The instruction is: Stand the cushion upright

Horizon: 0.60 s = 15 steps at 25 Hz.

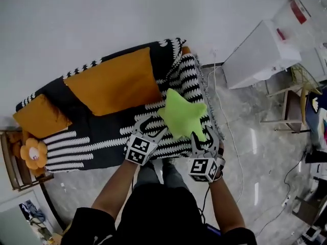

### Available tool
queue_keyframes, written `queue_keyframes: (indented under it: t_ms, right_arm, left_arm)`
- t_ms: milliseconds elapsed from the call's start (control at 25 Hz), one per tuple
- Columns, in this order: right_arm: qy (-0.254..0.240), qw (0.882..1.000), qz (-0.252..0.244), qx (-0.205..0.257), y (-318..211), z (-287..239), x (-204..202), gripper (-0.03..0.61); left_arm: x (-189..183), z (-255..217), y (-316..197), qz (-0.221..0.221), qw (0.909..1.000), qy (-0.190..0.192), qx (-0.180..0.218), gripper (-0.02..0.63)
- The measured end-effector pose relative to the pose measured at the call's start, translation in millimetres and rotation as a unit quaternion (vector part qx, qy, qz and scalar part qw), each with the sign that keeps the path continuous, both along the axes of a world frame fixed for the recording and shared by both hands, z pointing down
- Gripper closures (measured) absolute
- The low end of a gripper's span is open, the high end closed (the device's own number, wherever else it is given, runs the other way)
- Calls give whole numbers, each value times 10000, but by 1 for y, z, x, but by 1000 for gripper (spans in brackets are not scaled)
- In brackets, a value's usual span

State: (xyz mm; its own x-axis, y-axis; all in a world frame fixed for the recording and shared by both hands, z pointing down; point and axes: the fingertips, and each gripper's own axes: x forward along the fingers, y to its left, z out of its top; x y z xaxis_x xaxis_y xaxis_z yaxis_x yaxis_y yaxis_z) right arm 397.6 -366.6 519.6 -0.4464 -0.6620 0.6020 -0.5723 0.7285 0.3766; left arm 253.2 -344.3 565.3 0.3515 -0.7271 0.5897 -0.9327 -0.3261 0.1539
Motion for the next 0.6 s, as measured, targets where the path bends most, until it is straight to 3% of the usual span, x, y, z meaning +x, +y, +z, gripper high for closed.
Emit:
queue_keyframes:
  t_ms: [80, 200, 400, 600]
  right_arm:
    - [-271, 9995, -101, 143, -1, -26, -6, 358]
    - [-932, 9955, -151, -74, 1, -49, -13, 383]
    - [-964, 9910, -699, 606, -3, -89, -39, 491]
    - [-1848, 9672, -1319, 1137, 13, -146, -80, 529]
  left_arm:
    - [-7, -26, -2, -99, 9996, -94, 249, 335]
    - [-20, -55, 2, -363, 9975, -329, 500, 414]
    - [-37, -105, 13, -708, 9916, -600, 903, 447]
    - [-82, -155, 45, -1463, 9763, -667, 1447, 489]
